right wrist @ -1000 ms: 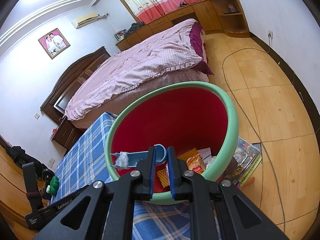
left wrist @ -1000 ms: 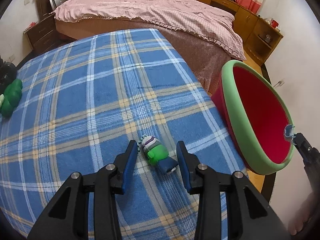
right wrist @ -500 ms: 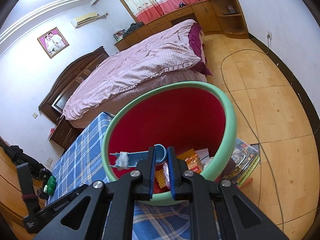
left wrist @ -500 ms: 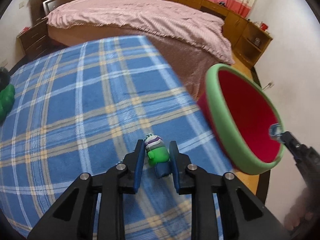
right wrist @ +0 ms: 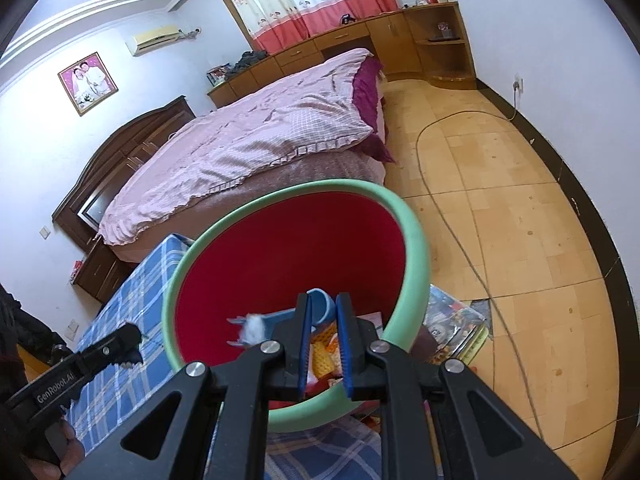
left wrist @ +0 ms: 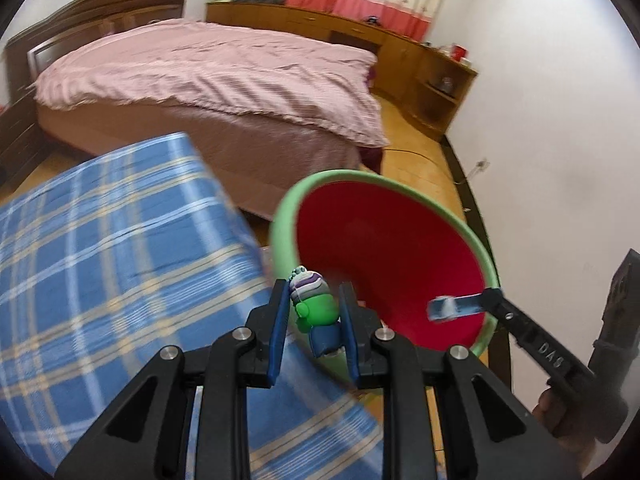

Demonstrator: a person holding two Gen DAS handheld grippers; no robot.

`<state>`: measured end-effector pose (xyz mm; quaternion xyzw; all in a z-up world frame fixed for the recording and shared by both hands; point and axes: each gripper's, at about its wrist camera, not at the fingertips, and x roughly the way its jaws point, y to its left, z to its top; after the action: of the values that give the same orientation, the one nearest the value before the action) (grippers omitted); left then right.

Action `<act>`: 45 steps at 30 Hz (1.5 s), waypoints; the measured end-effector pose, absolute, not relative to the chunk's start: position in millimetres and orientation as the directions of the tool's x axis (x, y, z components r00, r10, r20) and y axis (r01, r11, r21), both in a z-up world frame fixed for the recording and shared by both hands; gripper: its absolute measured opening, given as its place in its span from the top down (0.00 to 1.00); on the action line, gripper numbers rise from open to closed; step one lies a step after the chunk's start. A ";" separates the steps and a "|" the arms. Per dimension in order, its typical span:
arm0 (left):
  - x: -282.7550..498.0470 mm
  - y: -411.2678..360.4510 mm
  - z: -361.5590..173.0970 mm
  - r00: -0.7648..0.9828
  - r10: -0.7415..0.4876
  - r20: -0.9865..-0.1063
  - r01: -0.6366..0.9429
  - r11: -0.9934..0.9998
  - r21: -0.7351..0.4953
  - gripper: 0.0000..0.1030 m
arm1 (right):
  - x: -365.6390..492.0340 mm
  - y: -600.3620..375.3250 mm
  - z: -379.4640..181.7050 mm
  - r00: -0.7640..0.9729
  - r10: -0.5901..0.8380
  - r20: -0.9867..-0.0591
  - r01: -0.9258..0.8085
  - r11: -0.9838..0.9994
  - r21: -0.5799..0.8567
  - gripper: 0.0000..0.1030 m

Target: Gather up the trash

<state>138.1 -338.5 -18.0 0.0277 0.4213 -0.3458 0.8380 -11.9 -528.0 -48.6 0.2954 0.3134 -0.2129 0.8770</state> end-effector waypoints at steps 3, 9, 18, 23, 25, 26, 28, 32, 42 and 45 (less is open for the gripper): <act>136.8 -356.3 -21.7 0.362 -0.583 -0.727 0.649 0.718 -0.252 0.76 | -11.6 -532.4 -47.6 0.709 -0.198 -0.677 0.565 0.734 0.377 0.84; 131.1 -369.6 -24.8 0.346 -0.586 -0.733 0.679 0.695 -0.236 0.67 | -13.7 -536.2 -45.8 0.710 -0.206 -0.674 0.567 0.734 0.373 0.80; 131.1 -353.0 -20.7 0.400 -0.540 -0.740 0.634 0.746 -0.201 0.66 | -16.2 -531.3 -42.0 0.719 -0.196 -0.667 0.553 0.743 0.378 0.62; 129.9 -328.9 -20.3 0.430 -0.496 -0.754 0.585 0.789 -0.186 0.65 | -18.5 -517.8 -35.0 0.728 -0.198 -0.657 0.536 0.761 0.365 0.48; 128.2 -318.0 -19.9 0.440 -0.479 -0.759 0.567 0.804 -0.179 0.65 | -18.7 -509.1 -31.8 0.733 -0.191 -0.653 0.522 0.774 0.359 0.44; 127.2 -311.4 -19.7 0.447 -0.471 -0.761 0.556 0.812 -0.176 0.65 | -18.6 -504.7 -30.3 0.735 -0.187 -0.651 0.514 0.780 0.357 0.43; 125.7 -297.2 -18.4 0.460 -0.453 -0.763 0.532 0.829 -0.171 0.63 | -18.3 -496.7 -28.0 0.741 -0.177 -0.648 0.500 0.789 0.356 0.38; 122.9 -270.4 -15.7 0.492 -0.417 -0.764 0.483 0.861 -0.158 0.59 | -17.3 -475.7 -22.6 0.751 -0.149 -0.644 0.466 0.810 0.356 0.32; 115.2 -193.1 -8.9 0.569 -0.293 -0.769 0.338 0.935 -0.107 0.57 | -14.3 -414.8 -7.2 0.775 -0.090 -0.626 0.371 0.866 0.335 0.22; 110.1 -173.9 -7.6 0.583 -0.271 -0.766 0.304 0.947 -0.103 0.56 | -14.2 -397.5 -3.8 0.781 -0.074 -0.620 0.343 0.881 0.326 0.17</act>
<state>110.1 -173.9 -7.6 0.0195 0.4273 -0.1615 0.8894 -14.2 -397.5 -3.8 0.2162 0.3110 -0.1136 0.9185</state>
